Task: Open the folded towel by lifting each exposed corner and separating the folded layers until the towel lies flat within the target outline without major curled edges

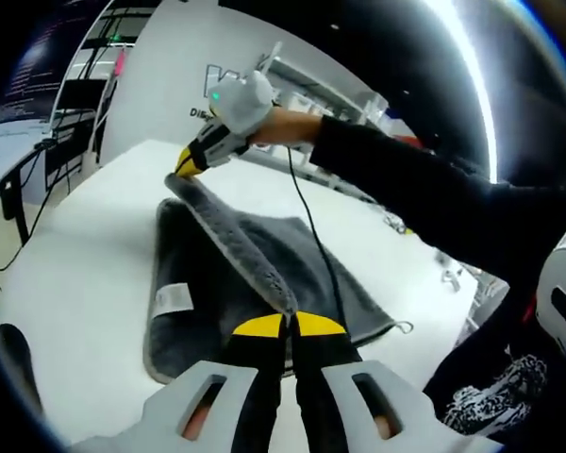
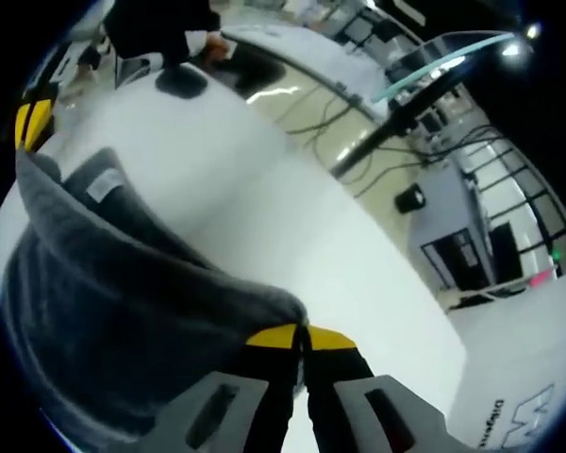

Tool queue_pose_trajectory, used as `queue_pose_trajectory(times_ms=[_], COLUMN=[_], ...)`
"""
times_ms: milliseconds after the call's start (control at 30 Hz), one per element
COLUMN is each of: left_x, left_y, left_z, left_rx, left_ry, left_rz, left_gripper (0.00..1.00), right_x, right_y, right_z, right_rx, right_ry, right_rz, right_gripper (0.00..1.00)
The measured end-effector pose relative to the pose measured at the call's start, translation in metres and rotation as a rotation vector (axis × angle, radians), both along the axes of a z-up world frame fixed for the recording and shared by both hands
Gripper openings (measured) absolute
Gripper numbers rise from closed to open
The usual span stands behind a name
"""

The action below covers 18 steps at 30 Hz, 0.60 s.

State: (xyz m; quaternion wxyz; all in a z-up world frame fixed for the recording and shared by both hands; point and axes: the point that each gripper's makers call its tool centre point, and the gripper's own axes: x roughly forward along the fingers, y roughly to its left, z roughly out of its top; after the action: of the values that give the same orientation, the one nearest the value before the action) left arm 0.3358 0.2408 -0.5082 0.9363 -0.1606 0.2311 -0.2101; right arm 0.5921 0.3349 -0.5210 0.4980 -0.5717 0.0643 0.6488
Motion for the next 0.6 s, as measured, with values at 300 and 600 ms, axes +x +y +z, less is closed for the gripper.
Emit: queue_pose_trajectory(times_ms=[300, 600], left_x=[-0.001, -0.002], left_y=[-0.013, -0.025], left_z=[0.011, 0.015], left_rx=[-0.008, -0.012], left_ry=[-0.034, -0.052], left_rz=[-0.025, -0.048], left_gripper=[0.0, 0.0], right_x=[0.001, 0.001], right_y=[-0.015, -0.027], right_z=[0.017, 0.019], right_rx=[0.02, 0.026], right_ry=[-0.008, -0.018], right_rz=[-0.021, -0.04], right_gripper=[0.0, 0.0])
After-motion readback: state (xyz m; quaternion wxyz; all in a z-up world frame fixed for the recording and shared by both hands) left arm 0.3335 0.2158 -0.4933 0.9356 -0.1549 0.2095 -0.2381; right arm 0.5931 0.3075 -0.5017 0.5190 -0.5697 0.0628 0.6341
